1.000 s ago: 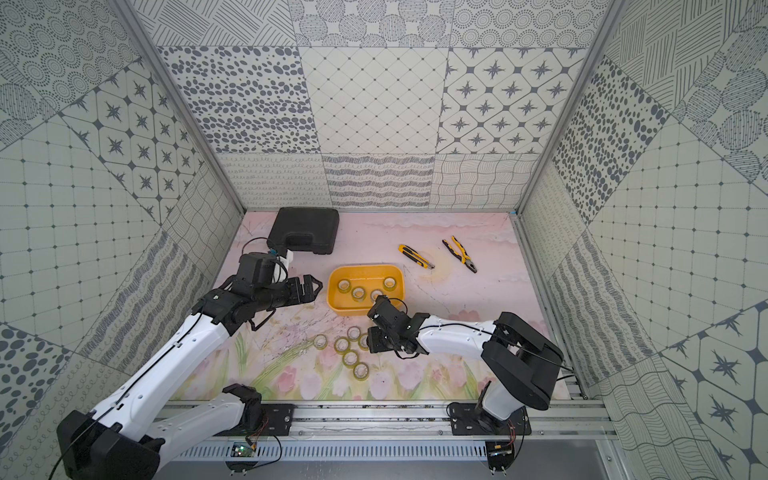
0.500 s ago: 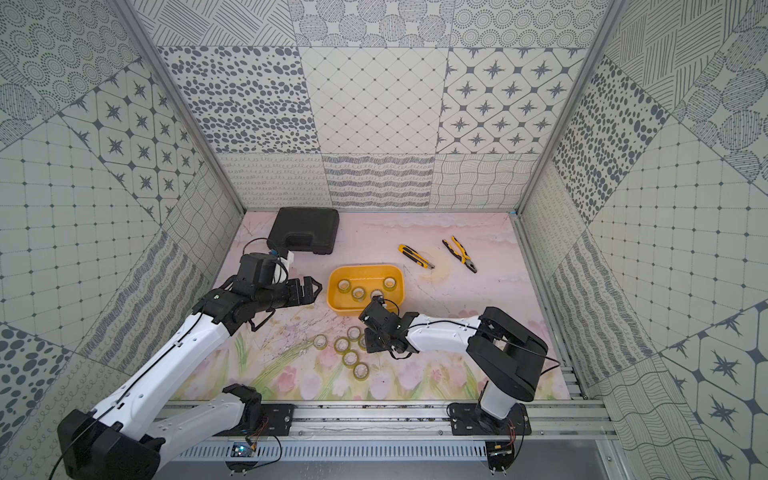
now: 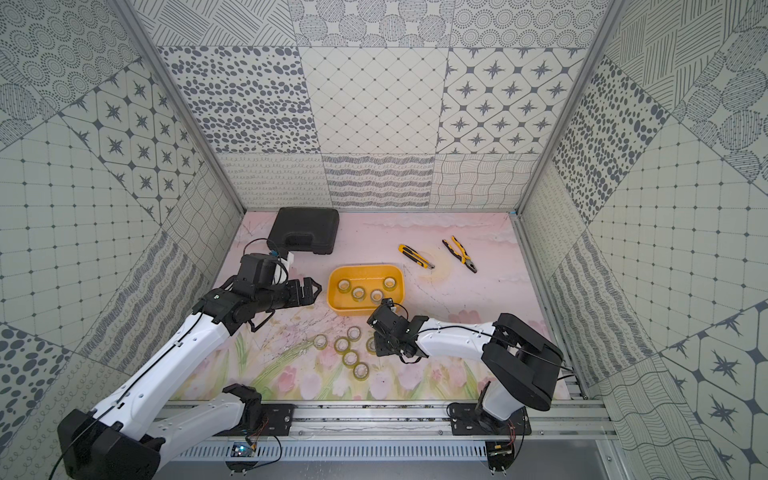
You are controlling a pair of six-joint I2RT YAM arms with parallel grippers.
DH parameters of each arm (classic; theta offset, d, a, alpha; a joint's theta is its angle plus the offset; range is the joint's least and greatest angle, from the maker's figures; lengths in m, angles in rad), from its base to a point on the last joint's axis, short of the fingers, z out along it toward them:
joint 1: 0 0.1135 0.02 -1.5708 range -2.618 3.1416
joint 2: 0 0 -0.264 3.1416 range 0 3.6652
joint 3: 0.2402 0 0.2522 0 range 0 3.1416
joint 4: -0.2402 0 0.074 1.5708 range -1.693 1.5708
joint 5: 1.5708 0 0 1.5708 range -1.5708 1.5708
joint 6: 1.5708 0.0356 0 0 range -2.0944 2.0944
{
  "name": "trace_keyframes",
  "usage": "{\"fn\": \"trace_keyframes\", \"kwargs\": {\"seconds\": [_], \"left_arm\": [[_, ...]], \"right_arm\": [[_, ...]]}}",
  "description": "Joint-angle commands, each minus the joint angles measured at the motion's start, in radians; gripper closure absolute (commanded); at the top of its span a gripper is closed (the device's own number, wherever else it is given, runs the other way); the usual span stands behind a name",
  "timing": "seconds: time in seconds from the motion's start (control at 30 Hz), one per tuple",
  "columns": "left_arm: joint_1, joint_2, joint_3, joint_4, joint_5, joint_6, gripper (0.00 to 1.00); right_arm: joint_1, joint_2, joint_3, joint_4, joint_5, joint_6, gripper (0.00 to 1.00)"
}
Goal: Put the transparent tape into the storage box
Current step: Pick up the tape at the center of the board.
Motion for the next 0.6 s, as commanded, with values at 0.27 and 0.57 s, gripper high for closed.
{"fn": "trace_keyframes", "kwargs": {"seconds": [0.27, 0.57], "left_arm": [[-0.005, -0.011, -0.01, 0.013, 0.01, 0.041, 0.01], [-0.004, -0.011, -0.011, 0.007, 0.012, 0.038, 0.01]], "right_arm": [[-0.009, -0.17, -0.022, 0.01, -0.01, -0.065, 0.51], [-0.012, -0.06, 0.035, 0.011, -0.067, -0.08, 0.51]]}}
